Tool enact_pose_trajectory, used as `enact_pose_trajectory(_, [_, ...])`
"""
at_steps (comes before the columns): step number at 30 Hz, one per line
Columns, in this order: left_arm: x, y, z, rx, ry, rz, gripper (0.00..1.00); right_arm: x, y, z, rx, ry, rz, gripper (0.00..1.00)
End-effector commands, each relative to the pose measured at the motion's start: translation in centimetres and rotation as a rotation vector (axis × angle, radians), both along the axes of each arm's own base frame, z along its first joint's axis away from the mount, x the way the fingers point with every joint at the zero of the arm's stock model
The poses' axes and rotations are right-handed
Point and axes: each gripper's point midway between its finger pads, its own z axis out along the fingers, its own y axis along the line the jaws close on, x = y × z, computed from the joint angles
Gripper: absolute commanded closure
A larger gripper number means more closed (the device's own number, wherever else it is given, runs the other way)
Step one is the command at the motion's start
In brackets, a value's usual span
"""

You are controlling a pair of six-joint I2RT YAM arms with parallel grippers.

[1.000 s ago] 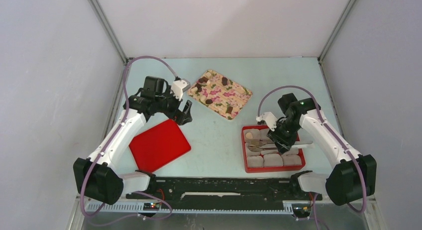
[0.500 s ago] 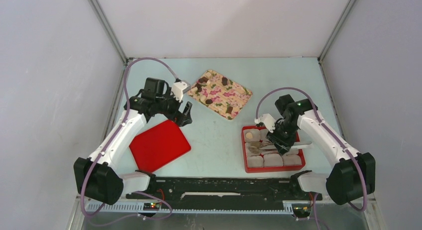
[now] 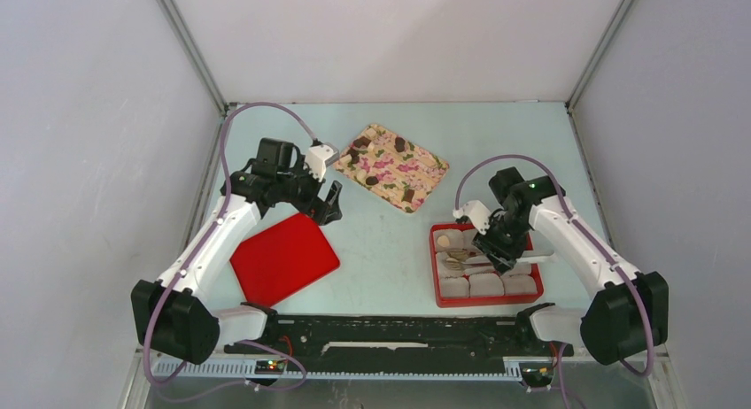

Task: Pack the chocolate

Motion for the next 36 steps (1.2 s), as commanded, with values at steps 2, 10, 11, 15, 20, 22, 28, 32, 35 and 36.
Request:
enact_pose_trajectory(2, [-0.3, -0.3, 0.1, -0.016, -0.023, -0.025, 0.0, -0.1, 1.1, 1.3, 0.075, -0.041, 0.009, 0.56])
enact_pose_trajectory(10, [-0.4, -0.3, 0.0, -0.013, -0.024, -0.026, 0.0, -0.3, 1.1, 2.6, 0.089, -0.061, 0.025, 0.53])
enact_pose_trajectory(11, [-0.5, -0.3, 0.1, -0.014, -0.025, -0.027, 0.0, -0.2, 1.0, 3.1, 0.094, -0.071, 0.026, 0.53])
enact_pose_trajectory(15, [-0.5, -0.2, 0.0, -0.013, -0.024, -0.027, 0.0, 1.4, 1.4, 5.3, 0.142, -0.139, 0.017, 0.54])
enact_pose_trajectory(20, [-0.5, -0.1, -0.2, -0.006, -0.037, -0.024, 0.0, 6.5, 3.5, 7.0, 0.203, -0.262, -0.03, 0.55])
enact_pose_trajectory(22, [-0.5, 0.2, -0.1, 0.003, -0.044, -0.014, 0.0, 8.8, 4.9, 7.2, 0.229, -0.295, -0.041, 0.55])
enact_pose_trajectory(28, [-0.1, 1.5, 0.1, 0.057, -0.073, 0.048, 0.0, 17.3, 8.6, 8.2, 0.283, -0.408, -0.161, 0.54])
enact_pose_trajectory(32, [0.1, 2.4, 0.6, 0.088, -0.088, 0.086, 0.0, 22.1, 12.1, 8.6, 0.383, -0.371, -0.231, 0.54])
enact_pose_trajectory(35, [-0.3, 2.5, 1.2, 0.09, -0.087, 0.085, 0.0, 24.9, 14.5, 8.0, 0.414, -0.328, -0.246, 0.54])
enact_pose_trajectory(36, [-0.5, 2.6, 1.5, 0.094, -0.09, 0.086, 0.0, 25.8, 15.2, 7.6, 0.415, -0.32, -0.248, 0.54])
